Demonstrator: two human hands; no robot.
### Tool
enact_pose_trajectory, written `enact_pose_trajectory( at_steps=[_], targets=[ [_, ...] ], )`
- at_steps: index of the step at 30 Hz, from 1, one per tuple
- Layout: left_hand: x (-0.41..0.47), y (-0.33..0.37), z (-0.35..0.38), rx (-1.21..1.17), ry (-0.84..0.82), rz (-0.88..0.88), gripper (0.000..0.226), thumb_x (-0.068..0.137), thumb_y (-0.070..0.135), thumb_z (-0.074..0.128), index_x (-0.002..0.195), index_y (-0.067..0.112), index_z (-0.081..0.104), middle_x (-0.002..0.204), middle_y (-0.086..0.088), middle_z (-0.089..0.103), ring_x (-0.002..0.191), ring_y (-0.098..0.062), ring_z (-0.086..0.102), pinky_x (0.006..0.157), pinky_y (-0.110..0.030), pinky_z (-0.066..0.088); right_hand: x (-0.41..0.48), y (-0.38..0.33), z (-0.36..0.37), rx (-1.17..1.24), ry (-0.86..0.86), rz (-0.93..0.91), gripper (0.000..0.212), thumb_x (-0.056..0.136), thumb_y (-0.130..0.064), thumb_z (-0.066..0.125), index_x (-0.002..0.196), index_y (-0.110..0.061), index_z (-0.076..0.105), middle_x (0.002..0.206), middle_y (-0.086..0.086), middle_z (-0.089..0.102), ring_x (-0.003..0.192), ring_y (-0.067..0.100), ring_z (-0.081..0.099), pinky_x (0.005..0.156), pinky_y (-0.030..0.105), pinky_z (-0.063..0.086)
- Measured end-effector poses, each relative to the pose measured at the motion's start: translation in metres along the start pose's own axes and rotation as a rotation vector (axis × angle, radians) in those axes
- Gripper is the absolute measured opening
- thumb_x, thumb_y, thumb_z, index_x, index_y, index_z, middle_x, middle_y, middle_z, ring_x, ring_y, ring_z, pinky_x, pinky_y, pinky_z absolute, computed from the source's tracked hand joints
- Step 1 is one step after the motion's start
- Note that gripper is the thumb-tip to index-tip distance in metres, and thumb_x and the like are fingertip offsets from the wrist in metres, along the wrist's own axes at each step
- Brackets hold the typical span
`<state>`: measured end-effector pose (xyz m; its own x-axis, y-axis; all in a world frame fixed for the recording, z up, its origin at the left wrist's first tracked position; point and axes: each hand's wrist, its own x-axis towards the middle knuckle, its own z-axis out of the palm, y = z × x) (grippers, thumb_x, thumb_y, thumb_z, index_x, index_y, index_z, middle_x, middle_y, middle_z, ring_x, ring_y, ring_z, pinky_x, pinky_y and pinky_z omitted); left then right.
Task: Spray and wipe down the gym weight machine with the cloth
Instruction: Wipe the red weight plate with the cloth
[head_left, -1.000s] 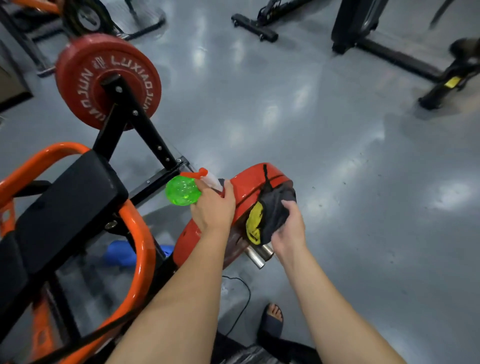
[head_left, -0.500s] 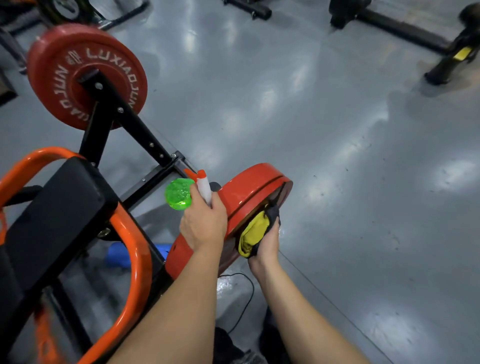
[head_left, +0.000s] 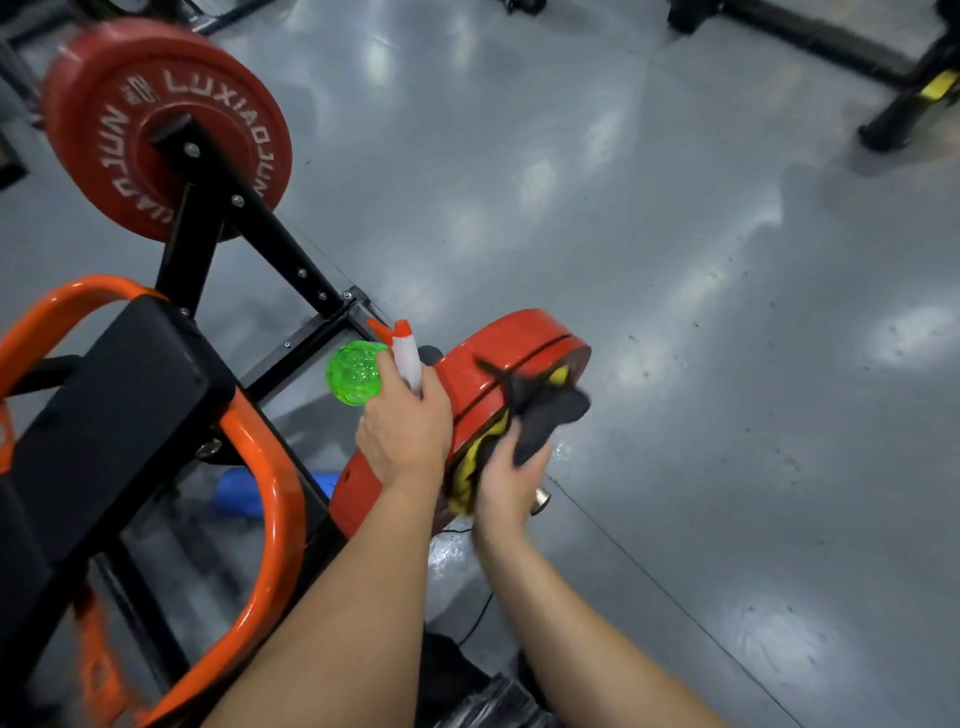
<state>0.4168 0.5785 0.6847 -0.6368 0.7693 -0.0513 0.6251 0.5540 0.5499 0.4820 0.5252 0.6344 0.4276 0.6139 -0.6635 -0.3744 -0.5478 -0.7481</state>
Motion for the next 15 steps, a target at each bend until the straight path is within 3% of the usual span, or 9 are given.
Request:
enact_pose_trajectory(
  at_steps=[1,3,5,8,11,13,15],
  targets=[
    [0.000,0.000,0.000,-0.004,0.002,0.003,0.040,0.101,0.040,0.045,0.135,0.022,0.048,0.087,-0.017,0.069,0.084,-0.042,0.064,0.078,-0.045,0.045,-0.012,0.023,-0.001,-0.019,-0.058,0.132,0.048,0.101,-0.040,0.054,0.148,-0.031,0.044,0.133,-0.006,0.064,0.118,0.017,0.062,0.104,0.039,0.049],
    [-0.001,-0.001,0.000,-0.007,0.001,0.007,0.038,0.101,0.040,0.044,0.132,0.020,0.050,0.080,-0.012,0.064,0.076,-0.038,0.059,0.075,-0.043,0.041,-0.036,0.055,0.000,0.001,-0.144,0.423,0.039,0.100,-0.035,0.054,0.134,-0.016,0.051,0.120,0.005,0.068,0.105,0.023,0.066,0.091,0.041,0.057],
    [-0.001,-0.002,-0.001,-0.006,-0.008,0.005,0.036,0.100,0.040,0.045,0.129,0.018,0.050,0.077,-0.010,0.061,0.073,-0.036,0.056,0.073,-0.040,0.038,-0.039,0.061,0.004,0.020,-0.156,0.549,0.028,0.098,-0.032,0.054,0.116,-0.010,0.057,0.107,0.011,0.069,0.097,0.028,0.068,0.080,0.038,0.058],
    [0.000,-0.005,-0.002,-0.008,-0.008,0.012,0.038,0.099,0.042,0.045,0.129,0.019,0.050,0.081,-0.015,0.065,0.080,-0.043,0.063,0.074,-0.044,0.043,-0.010,0.034,0.008,0.013,-0.043,0.339,0.035,0.092,-0.033,0.058,0.115,-0.007,0.062,0.109,0.013,0.071,0.100,0.031,0.069,0.092,0.047,0.058],
    [0.000,-0.006,-0.002,-0.013,0.003,0.013,0.040,0.098,0.044,0.045,0.131,0.021,0.050,0.085,-0.019,0.069,0.084,-0.045,0.064,0.076,-0.046,0.044,0.029,-0.020,0.003,0.051,0.075,0.061,0.029,0.093,-0.031,0.062,0.115,-0.013,0.064,0.113,0.004,0.072,0.104,0.025,0.068,0.097,0.044,0.056],
    [0.000,-0.006,-0.002,-0.021,0.006,0.016,0.037,0.098,0.045,0.045,0.125,0.020,0.051,0.081,-0.018,0.068,0.081,-0.044,0.064,0.071,-0.044,0.040,0.051,-0.055,-0.004,0.140,0.082,-0.062,0.032,0.095,-0.032,0.065,0.123,-0.018,0.064,0.114,-0.003,0.073,0.103,0.019,0.070,0.095,0.039,0.058],
    [0.000,-0.006,-0.002,-0.022,0.007,0.014,0.037,0.098,0.046,0.045,0.125,0.021,0.051,0.081,-0.018,0.068,0.081,-0.044,0.064,0.070,-0.044,0.041,0.062,-0.077,-0.006,0.186,0.053,-0.113,0.035,0.099,-0.035,0.063,0.131,-0.023,0.060,0.109,-0.008,0.073,0.094,0.013,0.071,0.080,0.029,0.059]
  ],
)
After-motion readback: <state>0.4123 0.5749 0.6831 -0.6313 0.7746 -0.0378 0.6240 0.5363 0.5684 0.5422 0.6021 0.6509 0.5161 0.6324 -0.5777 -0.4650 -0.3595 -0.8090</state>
